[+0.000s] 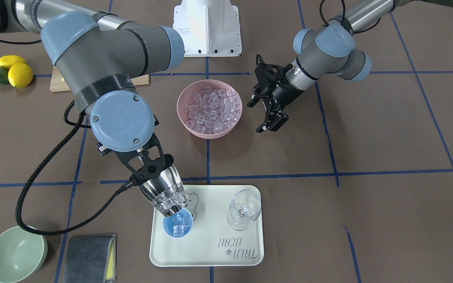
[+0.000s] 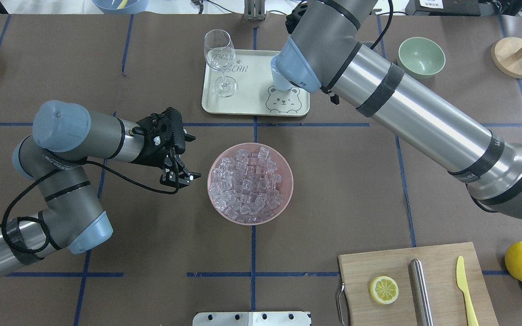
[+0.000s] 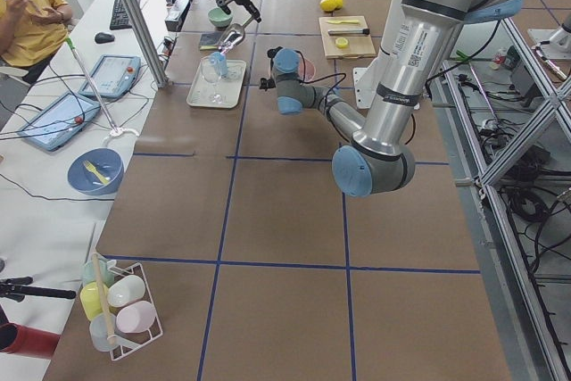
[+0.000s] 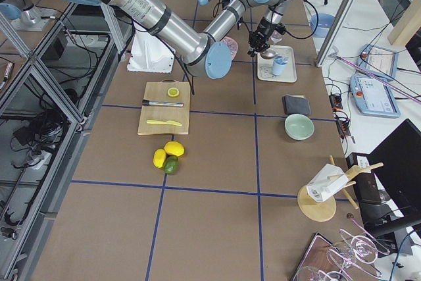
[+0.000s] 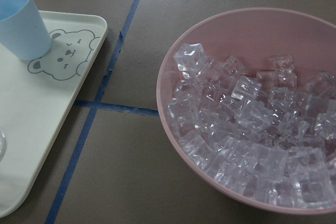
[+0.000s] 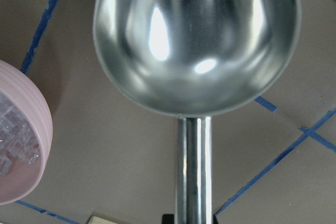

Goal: Put ice in cup with scoop
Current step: 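Carry the empty scoop back to its spot while the left arm withdraws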

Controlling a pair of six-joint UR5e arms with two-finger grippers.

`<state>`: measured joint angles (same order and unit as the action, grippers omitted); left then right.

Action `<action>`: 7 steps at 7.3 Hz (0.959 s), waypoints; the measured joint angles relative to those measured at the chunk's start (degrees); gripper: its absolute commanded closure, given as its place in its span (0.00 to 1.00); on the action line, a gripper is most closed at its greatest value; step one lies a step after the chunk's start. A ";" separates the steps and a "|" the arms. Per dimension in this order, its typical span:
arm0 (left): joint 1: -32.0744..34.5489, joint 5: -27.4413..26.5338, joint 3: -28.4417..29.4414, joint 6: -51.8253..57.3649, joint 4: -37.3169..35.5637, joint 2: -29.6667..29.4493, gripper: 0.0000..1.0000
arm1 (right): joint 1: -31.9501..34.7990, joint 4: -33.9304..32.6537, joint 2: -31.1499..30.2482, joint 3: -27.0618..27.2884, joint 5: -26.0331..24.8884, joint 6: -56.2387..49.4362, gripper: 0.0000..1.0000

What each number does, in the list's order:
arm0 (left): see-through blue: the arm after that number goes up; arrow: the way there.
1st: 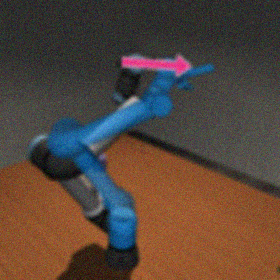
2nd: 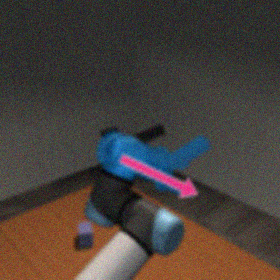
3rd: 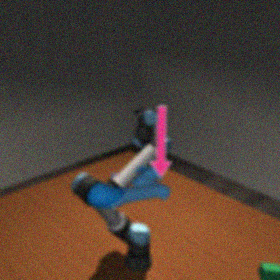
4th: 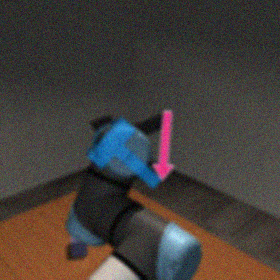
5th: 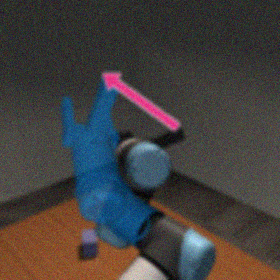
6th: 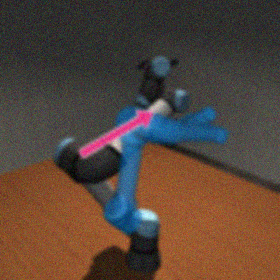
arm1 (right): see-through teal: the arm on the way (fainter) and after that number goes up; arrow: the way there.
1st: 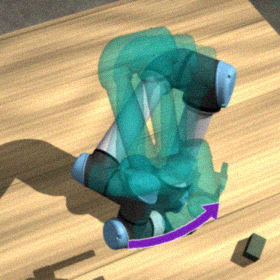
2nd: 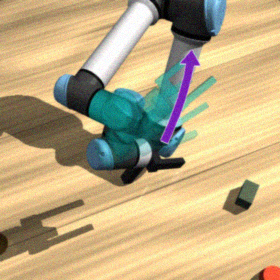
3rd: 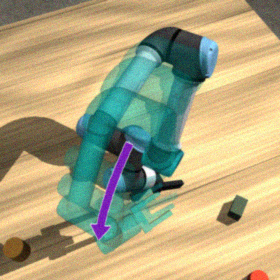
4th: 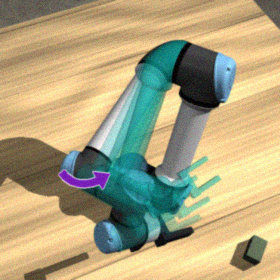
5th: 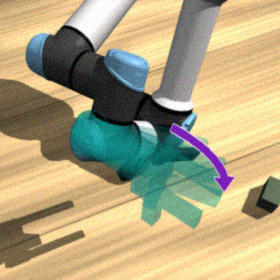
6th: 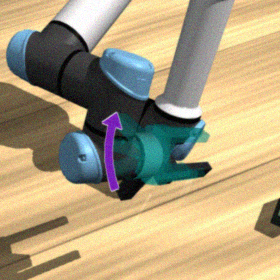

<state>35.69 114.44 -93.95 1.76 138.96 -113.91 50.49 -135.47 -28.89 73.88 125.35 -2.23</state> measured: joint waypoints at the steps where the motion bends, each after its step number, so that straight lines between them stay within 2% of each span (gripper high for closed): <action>1: -0.03 -0.03 0.00 0.00 0.00 0.00 0.00 | 0.19 -0.53 0.14 -0.13 -0.01 -0.39 1.00; 5: -0.06 -0.10 0.00 0.00 0.00 0.00 0.00 | 0.61 -1.78 0.27 -0.09 -0.02 -1.21 1.00; 6: -0.05 -0.08 0.00 0.00 0.00 0.00 0.00 | 0.64 -2.08 -0.12 1.04 -0.02 -1.38 1.00; 7: -0.03 0.02 0.00 0.04 -0.02 0.00 0.00 | 0.65 -2.22 -2.12 4.60 0.02 -1.24 1.00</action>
<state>35.66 114.47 -93.96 1.80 138.93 -113.91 51.15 -137.70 -31.00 78.48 125.37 -3.47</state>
